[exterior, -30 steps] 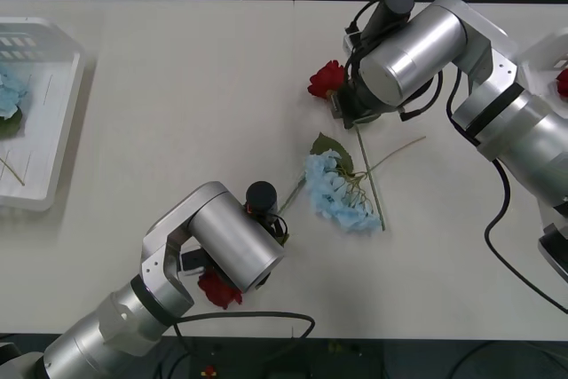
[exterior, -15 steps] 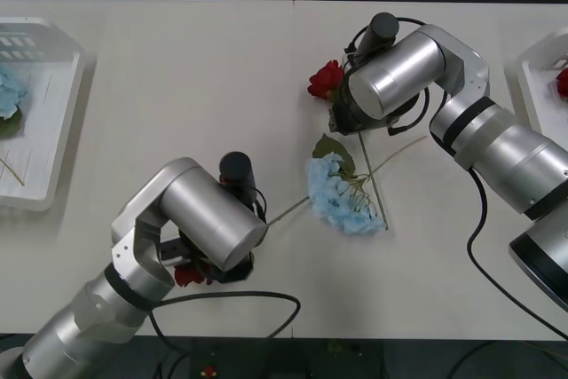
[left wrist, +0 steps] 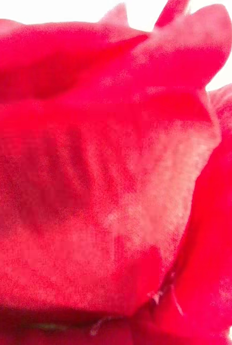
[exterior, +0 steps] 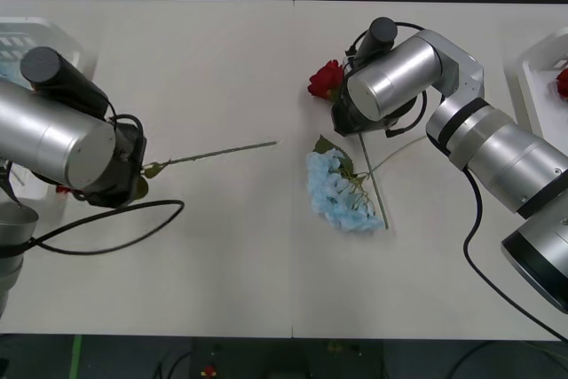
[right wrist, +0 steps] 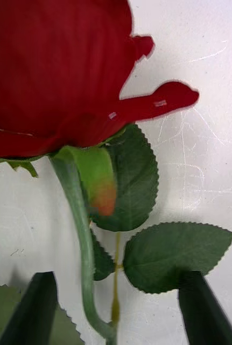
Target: Put the red flowers into the right box and the blue flowers into the left box
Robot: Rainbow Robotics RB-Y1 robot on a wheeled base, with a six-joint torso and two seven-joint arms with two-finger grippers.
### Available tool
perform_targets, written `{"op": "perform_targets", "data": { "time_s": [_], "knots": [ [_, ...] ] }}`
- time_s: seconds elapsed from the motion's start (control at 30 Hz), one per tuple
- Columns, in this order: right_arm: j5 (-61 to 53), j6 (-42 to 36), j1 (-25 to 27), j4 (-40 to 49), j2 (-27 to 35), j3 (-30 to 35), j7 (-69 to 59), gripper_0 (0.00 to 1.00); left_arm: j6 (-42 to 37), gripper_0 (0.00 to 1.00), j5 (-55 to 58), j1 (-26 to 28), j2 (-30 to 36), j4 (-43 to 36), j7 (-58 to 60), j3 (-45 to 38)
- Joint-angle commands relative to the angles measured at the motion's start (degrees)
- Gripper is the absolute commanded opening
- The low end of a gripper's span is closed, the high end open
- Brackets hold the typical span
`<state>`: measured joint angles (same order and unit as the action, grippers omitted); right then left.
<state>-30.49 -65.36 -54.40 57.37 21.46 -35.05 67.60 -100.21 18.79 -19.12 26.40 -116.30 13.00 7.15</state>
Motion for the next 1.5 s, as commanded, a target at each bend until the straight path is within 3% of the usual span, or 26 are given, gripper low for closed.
{"op": "perform_targets", "data": {
  "time_s": [0.03, 0.2, 0.43, 0.63, 0.87, 1.0, 1.17, 1.3, 1.4, 1.5],
  "knots": [
    [-0.36, 0.5, -3.35, 0.29, -1.07, -0.11, -2.47, 0.0, 6.34, 0.0, 0.02, -1.01, 3.74, 1.16, -20.21, -5.22],
    [-0.62, 0.41, -3.44, 0.2, -0.55, -0.2, -3.44, 0.0, 15.13, 0.0, 0.46, -1.01, 4.27, 3.62, -42.62, -7.41],
    [-3.08, -0.47, -3.44, 0.2, 1.21, -0.02, -5.28, 0.0, 32.71, 0.0, 11.09, -1.01, 4.53, 10.65, -72.59, -8.64],
    [-10.03, -4.87, -6.69, 0.29, 6.84, 0.15, -6.69, 0.0, 37.54, 0.0, 26.38, -1.71, 4.44, 12.24, -92.19, -8.29],
    [-20.49, -12.42, -12.93, 0.99, 18.88, 0.33, -5.9, 0.0, 40.62, 0.0, 47.39, -2.59, 2.77, 12.41, -99.92, -8.03],
    [-22.68, -16.03, -13.54, 4.59, 28.28, 0.24, -5.02, 0.0, 46.24, 0.0, 54.42, -2.68, 0.4, 12.5, -101.68, -5.04],
    [-26.2, -17.7, -13.28, 7.49, 39.0, 0.24, -0.54, 0.0, 56.17, 0.0, 54.16, -4.09, -1.97, 13.47, -103.53, 1.11],
    [-29.54, -17.7, -11.43, 6.53, 47.27, 0.24, 7.2, 0.0, 57.23, 0.0, 54.16, -8.3, -3.64, 16.72, -106.51, 5.77],
    [-29.01, -16.38, -9.41, 4.24, 49.46, 0.24, 11.06, 0.0, 57.23, 0.0, 54.51, -8.92, -5.22, 16.89, -108.27, 6.47],
    [-25.23, -10.14, -7.39, -0.42, 49.11, 0.24, 15.72, 0.0, 57.23, 0.0, 55.48, -9.71, -6.98, 16.81, -108.8, 7.44]
  ]
}}
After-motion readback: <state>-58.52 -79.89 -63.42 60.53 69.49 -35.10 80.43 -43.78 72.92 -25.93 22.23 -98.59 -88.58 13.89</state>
